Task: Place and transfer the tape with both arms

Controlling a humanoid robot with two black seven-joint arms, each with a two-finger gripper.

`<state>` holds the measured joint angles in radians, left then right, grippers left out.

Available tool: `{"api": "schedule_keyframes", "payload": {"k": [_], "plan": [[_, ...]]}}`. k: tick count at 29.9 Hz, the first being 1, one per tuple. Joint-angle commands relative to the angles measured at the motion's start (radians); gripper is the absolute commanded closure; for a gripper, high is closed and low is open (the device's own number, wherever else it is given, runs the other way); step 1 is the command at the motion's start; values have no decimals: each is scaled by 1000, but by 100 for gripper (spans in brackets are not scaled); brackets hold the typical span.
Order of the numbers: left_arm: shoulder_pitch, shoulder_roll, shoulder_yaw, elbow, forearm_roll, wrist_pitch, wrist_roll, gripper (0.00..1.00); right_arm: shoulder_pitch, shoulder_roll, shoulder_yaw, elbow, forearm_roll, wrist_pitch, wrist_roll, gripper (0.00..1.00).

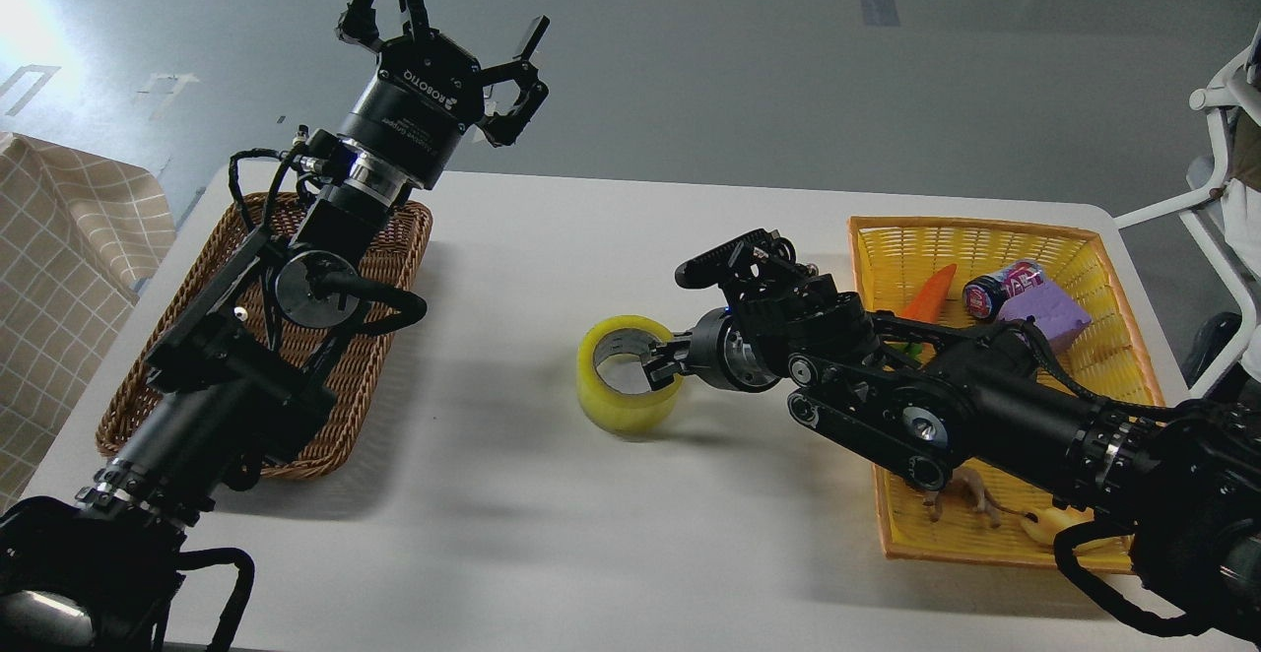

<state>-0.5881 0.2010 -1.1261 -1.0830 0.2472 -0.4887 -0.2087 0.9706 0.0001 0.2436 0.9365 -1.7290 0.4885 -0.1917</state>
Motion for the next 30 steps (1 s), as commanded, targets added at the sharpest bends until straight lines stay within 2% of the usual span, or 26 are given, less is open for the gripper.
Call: {"api": "schedule_keyframes", "payload": {"k": [1,9,14,17,23,30], "plan": [[2,0,-1,0,0,0,0,2,5,0,2,7,3,0,0,54],[2,0,-1,0,0,0,0,2,23,-21,19,48,12,0,1,34],[2,0,0,2,0,0,0,2,23,-145,77,181,12,0,1,14],[5,2,2,8,1,0,2,2,14,-215,124,240,12,0,1,6],[8,2,3,9,3,0,2,2,-7,-342,258,367,20,0,1,3],[5,8,14,11,3,0,3,2,-81,-407,506,433,141,0,1,3]]}}
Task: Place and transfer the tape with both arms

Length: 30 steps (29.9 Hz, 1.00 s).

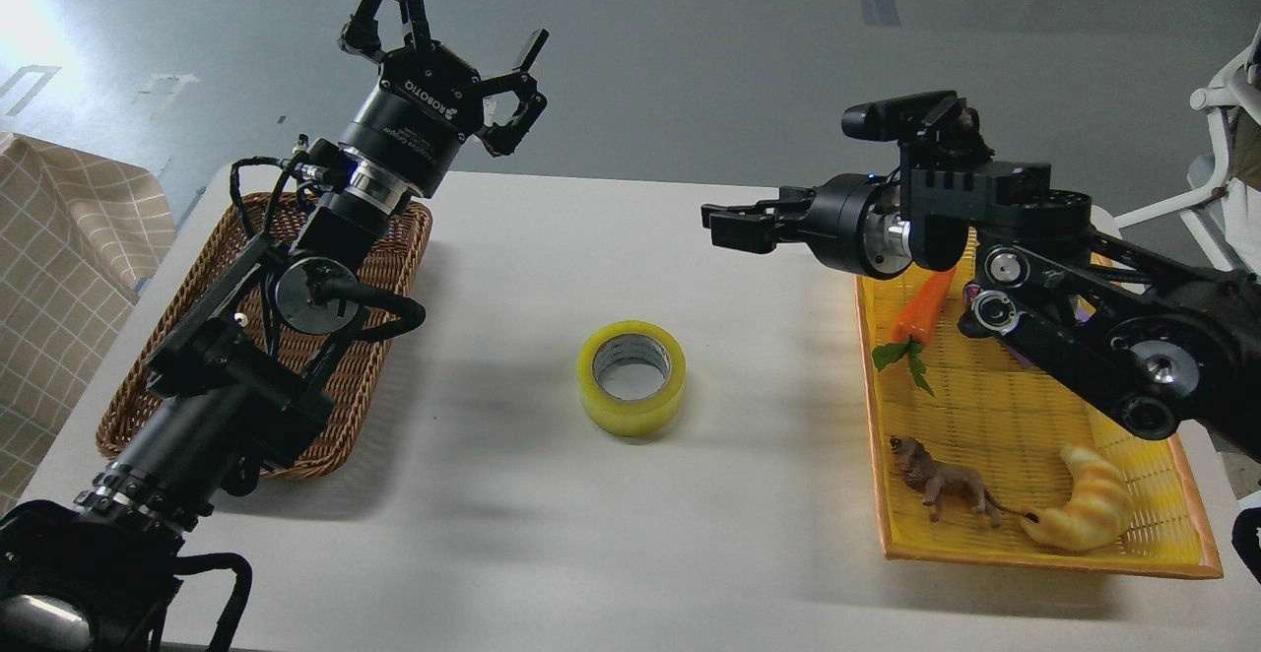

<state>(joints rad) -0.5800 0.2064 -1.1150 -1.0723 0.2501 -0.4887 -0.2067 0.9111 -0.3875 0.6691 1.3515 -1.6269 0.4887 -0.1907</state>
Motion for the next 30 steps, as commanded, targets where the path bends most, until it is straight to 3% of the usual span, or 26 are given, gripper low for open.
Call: {"api": "schedule_keyframes", "payload": {"k": [1,11,16,30], "plan": [[-4,5,4,0,0,0,1,2,-41,-22,131,23,71,0,2,3],[-9,10,7,2,14,0,3,2,-273,4,570,11,468,0,5,3],[-14,10,12,3,15,0,6,2,-327,145,774,-32,746,0,8,0],[-15,13,12,3,17,0,12,2,-331,298,955,-92,1228,0,1,0]]}}
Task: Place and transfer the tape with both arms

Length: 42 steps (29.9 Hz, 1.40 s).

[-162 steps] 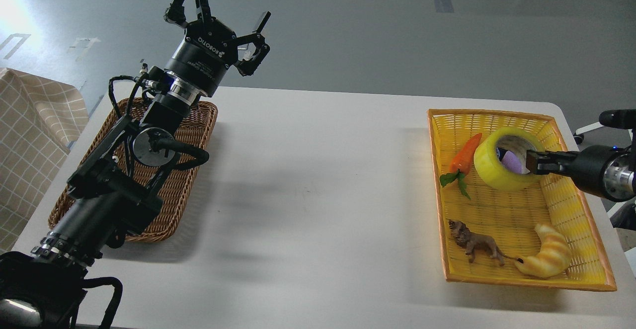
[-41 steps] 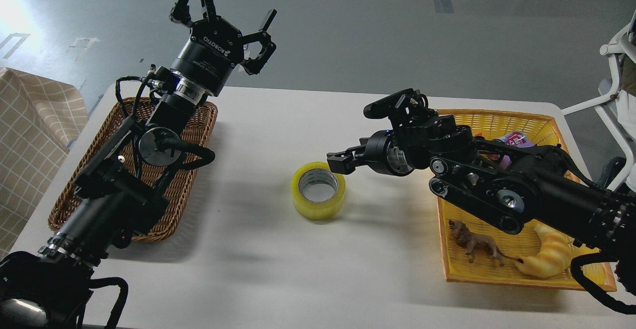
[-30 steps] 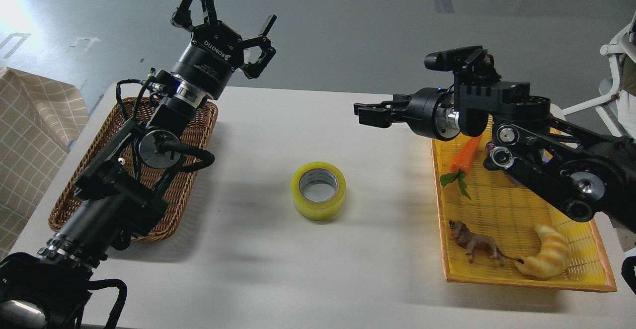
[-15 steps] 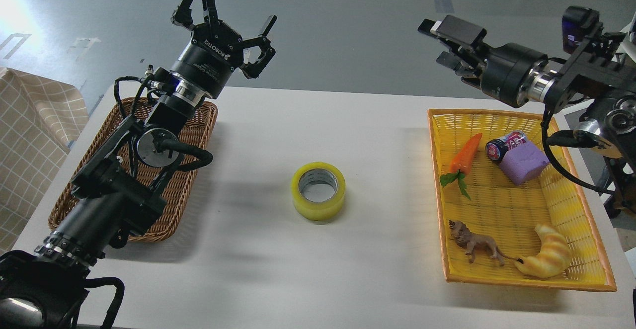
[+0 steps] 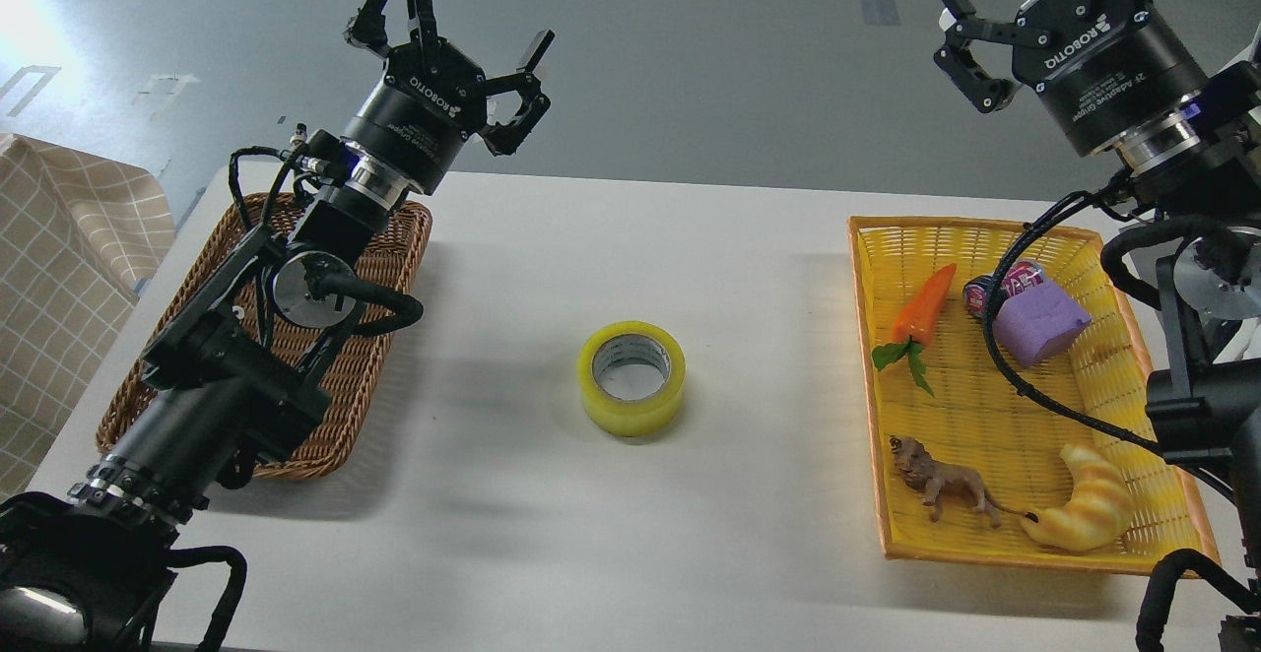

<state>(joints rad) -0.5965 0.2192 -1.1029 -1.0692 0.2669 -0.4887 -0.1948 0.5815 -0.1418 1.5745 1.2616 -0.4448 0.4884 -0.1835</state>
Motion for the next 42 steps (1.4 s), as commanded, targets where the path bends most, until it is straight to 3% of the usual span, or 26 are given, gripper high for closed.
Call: {"api": "schedule_keyframes", "payload": {"k": [1,13,19,33,42], "plan": [[1,-1,0,0,0,0,0,2,-3,70,62,-2,49,0,-8,0],[1,2,1,0,2,0,0,2,-123,142,65,1,192,0,-20,1],[3,3,3,0,18,0,-2,2,-190,142,64,8,227,0,-66,1],[-20,29,3,-24,472,0,-11,2,-291,142,48,18,230,0,-66,1],[-25,84,3,-199,885,30,-11,2,-336,111,59,18,321,0,-66,1]]}}
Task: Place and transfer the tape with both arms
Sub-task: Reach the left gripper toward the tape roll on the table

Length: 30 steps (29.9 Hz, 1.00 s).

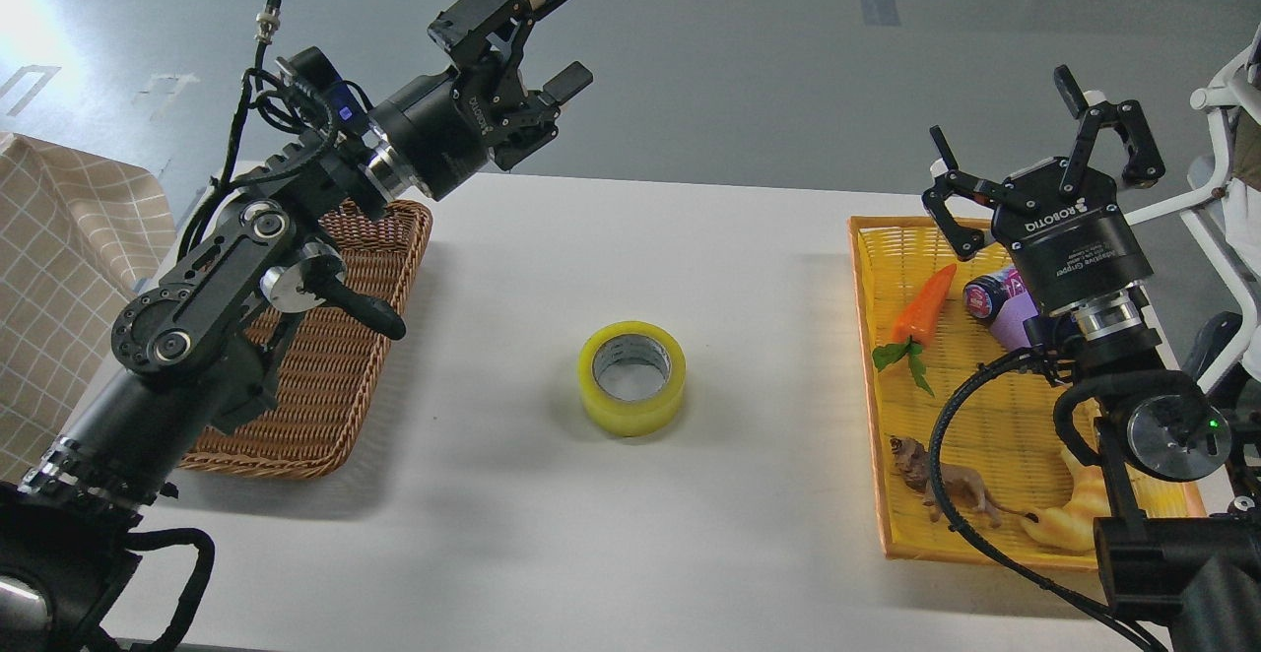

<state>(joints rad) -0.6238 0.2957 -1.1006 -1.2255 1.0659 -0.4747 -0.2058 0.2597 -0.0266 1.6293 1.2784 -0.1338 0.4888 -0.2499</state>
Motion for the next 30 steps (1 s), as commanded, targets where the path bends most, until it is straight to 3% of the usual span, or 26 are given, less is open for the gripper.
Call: {"api": "schedule_keyframes", "payload": {"k": [1,7,9,11,21,24,30], "plan": [[1,19,1,-60,118,13,3,2,-23,-6,7,-1,11,0,0,1],[-30,77,94,-126,282,59,8,2,-46,-9,21,1,11,0,0,1],[-37,105,160,-170,479,120,9,2,-54,-10,32,1,11,0,0,1],[-39,124,214,-190,579,122,11,2,-62,-10,37,1,11,0,1,1],[-135,212,505,-217,909,113,100,2,-91,-10,38,1,11,0,1,1],[-140,220,554,-207,954,108,155,2,-97,-10,38,1,11,0,1,1],[-131,215,574,-203,953,62,177,2,-103,-10,38,-1,11,0,1,1]]}}
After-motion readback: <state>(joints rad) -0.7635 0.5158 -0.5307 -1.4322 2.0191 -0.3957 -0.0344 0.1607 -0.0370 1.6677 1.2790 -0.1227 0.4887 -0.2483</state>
